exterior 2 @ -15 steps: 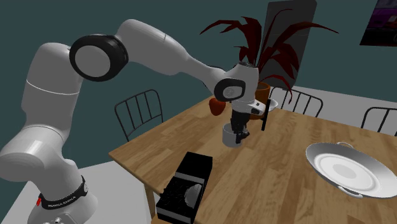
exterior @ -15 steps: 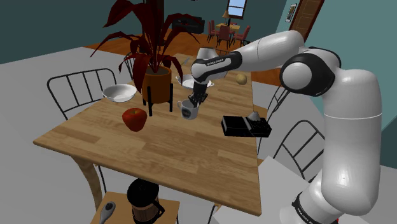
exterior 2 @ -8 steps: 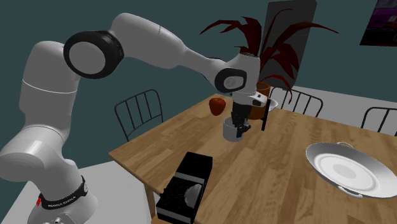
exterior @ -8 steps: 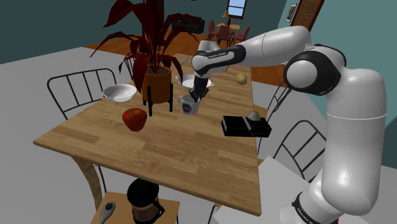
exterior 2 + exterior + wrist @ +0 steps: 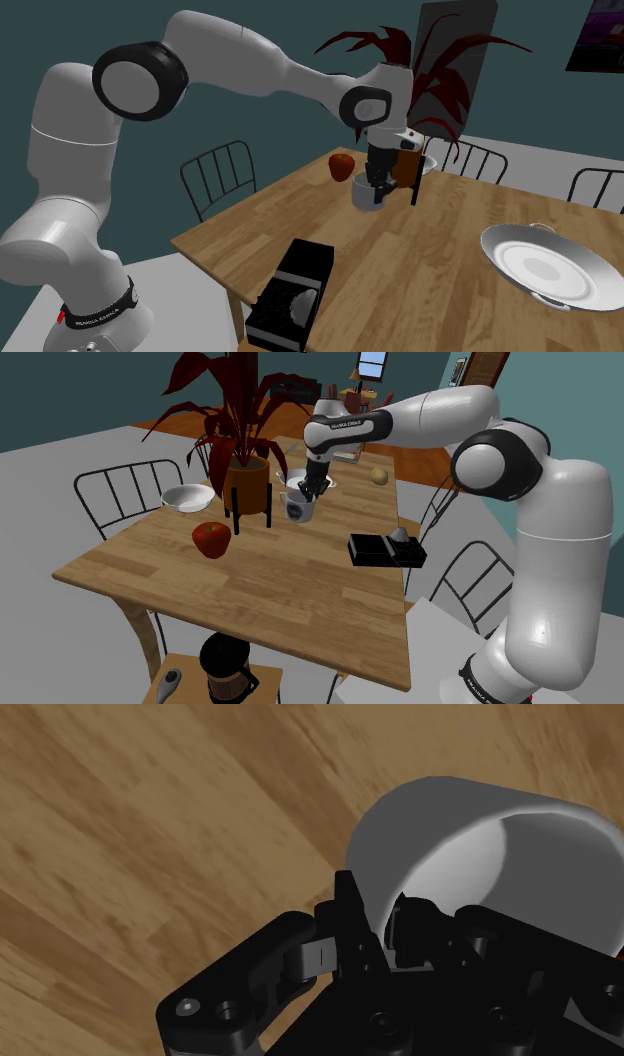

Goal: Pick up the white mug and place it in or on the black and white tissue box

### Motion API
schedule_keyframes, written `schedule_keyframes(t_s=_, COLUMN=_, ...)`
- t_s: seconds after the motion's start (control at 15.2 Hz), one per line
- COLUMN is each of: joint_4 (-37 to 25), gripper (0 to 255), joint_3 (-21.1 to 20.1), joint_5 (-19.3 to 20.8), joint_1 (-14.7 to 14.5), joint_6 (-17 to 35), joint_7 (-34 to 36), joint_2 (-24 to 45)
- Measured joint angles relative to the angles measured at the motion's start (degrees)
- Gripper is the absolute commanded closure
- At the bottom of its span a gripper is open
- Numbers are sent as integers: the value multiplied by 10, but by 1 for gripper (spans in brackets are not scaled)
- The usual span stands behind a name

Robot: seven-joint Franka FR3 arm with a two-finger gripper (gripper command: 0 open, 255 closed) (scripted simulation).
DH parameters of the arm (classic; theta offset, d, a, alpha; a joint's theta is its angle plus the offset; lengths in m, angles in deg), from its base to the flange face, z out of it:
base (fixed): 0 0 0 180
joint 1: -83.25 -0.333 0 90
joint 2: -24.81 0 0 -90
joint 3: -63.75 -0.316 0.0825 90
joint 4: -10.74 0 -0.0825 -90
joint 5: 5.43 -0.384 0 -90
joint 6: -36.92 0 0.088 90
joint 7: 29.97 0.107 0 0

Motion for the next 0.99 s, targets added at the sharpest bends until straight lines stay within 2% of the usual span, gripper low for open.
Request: schedule_keyframes(t_s=0.99, joint_4=-99, gripper=255, joint_3=1, joint_5=3, joint_1=0, joint_6=-111, joint_7=9, joint_2=-12)
